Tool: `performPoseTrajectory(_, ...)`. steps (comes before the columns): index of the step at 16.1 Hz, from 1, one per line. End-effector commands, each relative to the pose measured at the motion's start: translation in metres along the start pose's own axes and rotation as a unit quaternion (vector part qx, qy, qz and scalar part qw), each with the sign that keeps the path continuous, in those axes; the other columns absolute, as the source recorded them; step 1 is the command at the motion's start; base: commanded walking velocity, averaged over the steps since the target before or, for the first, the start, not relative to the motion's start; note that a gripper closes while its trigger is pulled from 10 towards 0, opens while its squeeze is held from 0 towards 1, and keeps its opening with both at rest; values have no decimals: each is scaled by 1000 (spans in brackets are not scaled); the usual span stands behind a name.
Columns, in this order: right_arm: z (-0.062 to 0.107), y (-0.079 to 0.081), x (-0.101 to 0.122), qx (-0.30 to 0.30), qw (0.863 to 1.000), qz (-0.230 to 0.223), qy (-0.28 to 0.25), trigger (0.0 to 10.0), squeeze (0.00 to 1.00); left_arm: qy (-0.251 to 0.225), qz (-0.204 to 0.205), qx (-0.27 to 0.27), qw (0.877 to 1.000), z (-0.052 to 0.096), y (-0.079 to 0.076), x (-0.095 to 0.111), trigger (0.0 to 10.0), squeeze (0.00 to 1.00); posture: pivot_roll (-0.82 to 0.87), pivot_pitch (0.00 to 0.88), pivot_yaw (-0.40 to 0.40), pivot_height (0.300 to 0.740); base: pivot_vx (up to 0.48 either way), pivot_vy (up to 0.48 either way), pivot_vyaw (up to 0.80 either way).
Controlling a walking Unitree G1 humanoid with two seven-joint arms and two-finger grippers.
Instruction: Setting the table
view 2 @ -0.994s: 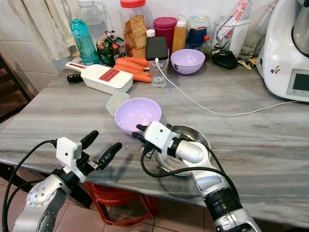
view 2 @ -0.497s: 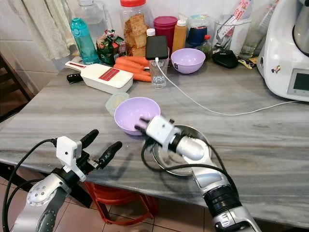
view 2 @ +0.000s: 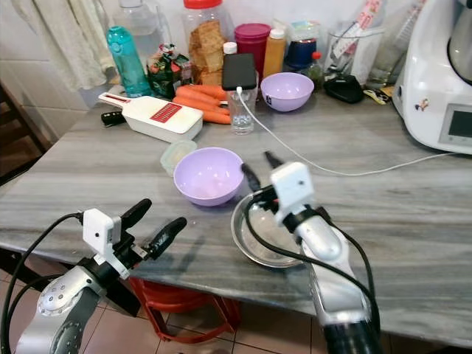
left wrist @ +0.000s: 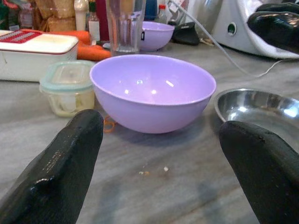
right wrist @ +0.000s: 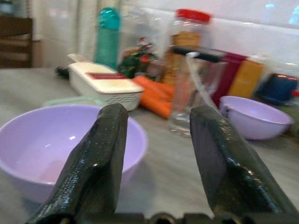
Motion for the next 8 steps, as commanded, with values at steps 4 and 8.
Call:
performPoseTrajectory(4, 22, -9, 10, -109, 994, -6, -7, 10000, 1000, -3, 14, -14, 1000, 9, 1, 6, 10000, 0, -98, 61, 68, 740, 0, 0, 0)
performPoseTrajectory(8, 36, -12, -1, -179, 983, -37, 31, 10000, 0, 4, -2, 19, 1000, 11, 7, 3, 10000, 0, -97, 63, 68, 740, 0, 0, 0)
Point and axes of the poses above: a point about 5 cm out from each wrist's last joint towards the gripper, its own z axis pointing back from the gripper into the wrist, its own x axis along the axis of the wrist's last joint, y = z × x, the point moved 1 cm from there along -z, pointing out of the wrist towards the gripper, and after that the axes turned 7 degrees about -z, right-handed, at the moved point
